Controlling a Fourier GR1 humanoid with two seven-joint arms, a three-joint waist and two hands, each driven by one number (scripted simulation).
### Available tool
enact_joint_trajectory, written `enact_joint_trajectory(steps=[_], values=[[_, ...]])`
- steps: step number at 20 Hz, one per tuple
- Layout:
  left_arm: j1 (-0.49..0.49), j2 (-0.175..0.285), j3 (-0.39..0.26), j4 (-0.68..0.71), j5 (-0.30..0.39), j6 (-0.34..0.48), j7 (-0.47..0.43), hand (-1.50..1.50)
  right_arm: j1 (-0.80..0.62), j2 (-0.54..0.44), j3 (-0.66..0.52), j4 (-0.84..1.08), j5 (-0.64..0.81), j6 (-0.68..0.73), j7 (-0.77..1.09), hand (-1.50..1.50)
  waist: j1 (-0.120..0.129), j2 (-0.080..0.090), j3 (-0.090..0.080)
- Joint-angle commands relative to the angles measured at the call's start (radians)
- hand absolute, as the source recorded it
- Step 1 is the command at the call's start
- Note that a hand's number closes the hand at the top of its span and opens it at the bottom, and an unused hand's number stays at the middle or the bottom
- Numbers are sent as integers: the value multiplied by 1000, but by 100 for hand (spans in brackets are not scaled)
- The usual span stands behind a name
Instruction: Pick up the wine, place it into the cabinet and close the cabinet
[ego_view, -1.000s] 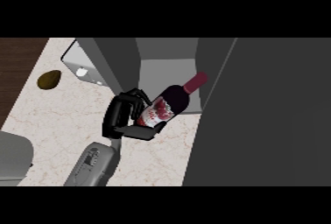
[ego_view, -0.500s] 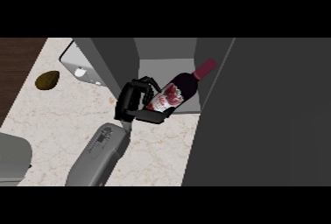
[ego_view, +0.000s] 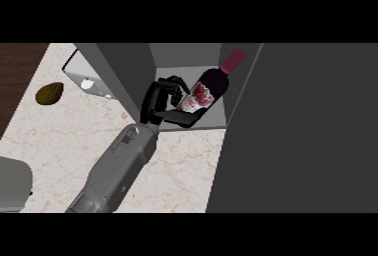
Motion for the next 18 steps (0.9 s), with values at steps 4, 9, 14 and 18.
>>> enact_joint_trajectory(steps=[4, 9, 14, 18], values=[[-141, -1, 18, 185, 25, 36, -21, 150, 77, -38, -10, -221, -49, 15, 36, -150, -13, 1, 1], [-209, -1, -38, 307, 29, 97, -1, 150, 29, -6, 0, -171, -68, 27, 46, -150, -21, 8, 0], [-264, -1, -6, 369, 102, 101, 2, 150, 26, -3, 1, -157, -72, 40, 23, -150, -34, 12, -1], [-304, -1, 35, 446, 119, 117, -20, 150, 38, 29, 44, -103, -69, 36, -14, -150, -49, 20, 0]])
